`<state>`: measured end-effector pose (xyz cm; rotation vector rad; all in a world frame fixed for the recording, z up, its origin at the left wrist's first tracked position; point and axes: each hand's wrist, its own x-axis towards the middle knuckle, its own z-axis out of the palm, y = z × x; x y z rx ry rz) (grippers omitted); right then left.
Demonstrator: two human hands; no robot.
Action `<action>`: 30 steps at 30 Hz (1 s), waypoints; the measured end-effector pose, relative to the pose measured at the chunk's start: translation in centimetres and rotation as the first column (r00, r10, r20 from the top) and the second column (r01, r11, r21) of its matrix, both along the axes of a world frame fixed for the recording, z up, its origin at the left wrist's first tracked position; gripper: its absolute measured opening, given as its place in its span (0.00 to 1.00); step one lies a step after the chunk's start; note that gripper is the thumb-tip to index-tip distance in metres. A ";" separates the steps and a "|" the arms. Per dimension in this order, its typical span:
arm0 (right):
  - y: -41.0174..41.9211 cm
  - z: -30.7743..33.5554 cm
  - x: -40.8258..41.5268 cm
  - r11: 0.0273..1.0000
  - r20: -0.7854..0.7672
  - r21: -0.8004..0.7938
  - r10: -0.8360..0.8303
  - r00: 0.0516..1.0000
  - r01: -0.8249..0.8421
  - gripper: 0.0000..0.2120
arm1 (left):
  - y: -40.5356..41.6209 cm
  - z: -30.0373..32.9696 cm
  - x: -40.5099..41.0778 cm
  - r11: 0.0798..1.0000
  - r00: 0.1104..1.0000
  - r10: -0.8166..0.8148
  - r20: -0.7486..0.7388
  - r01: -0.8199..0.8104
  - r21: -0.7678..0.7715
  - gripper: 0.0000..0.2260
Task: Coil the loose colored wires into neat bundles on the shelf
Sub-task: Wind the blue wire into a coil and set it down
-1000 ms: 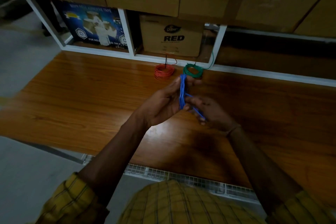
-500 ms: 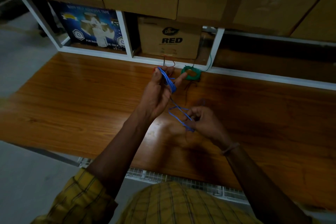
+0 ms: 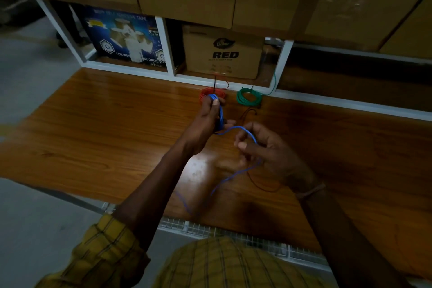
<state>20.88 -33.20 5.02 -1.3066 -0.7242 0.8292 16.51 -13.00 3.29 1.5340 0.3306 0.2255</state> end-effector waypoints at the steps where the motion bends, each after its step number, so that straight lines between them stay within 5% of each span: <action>1: -0.1 0.6 0.1 1.000 -0.041 0.019 0.023 0.999 -0.023 0.12 | 0.2 0.3 -0.3 0.997 0.999 -0.035 -0.016 0.035 0.062 0.16; 4: -0.3 1.8 1.7 0.998 -0.066 0.038 0.051 0.997 -0.049 0.17 | 0.3 1.6 -1.3 0.982 0.985 -0.161 -0.062 0.166 0.091 0.18; 13: 1.4 3.2 6.2 0.978 0.313 -0.055 -0.175 0.934 0.201 0.07 | -0.1 2.4 -3.9 0.907 0.899 -0.420 -0.127 0.419 -0.038 0.19; 19: 3.3 0.8 6.6 0.929 0.322 -0.053 -0.332 0.887 0.366 0.07 | 0.2 2.6 -4.4 0.710 0.799 -0.594 0.088 0.573 -0.408 0.18; 23: 3.8 -1.9 4.8 0.928 0.216 -0.166 -0.295 0.931 0.333 0.06 | 0.0 2.1 -4.8 0.507 0.820 -0.513 0.254 0.528 -0.682 0.21; 27: 4.0 -3.3 1.7 0.940 0.294 -0.245 -0.160 0.942 0.236 0.13 | -0.7 2.4 -4.4 0.529 0.901 -0.298 0.315 0.431 -0.731 0.22; 30: 3.7 -3.6 0.2 0.903 0.504 -0.369 -0.003 0.864 0.219 0.11 | -0.7 2.6 -3.5 0.527 0.943 -0.120 0.311 0.326 -0.785 0.16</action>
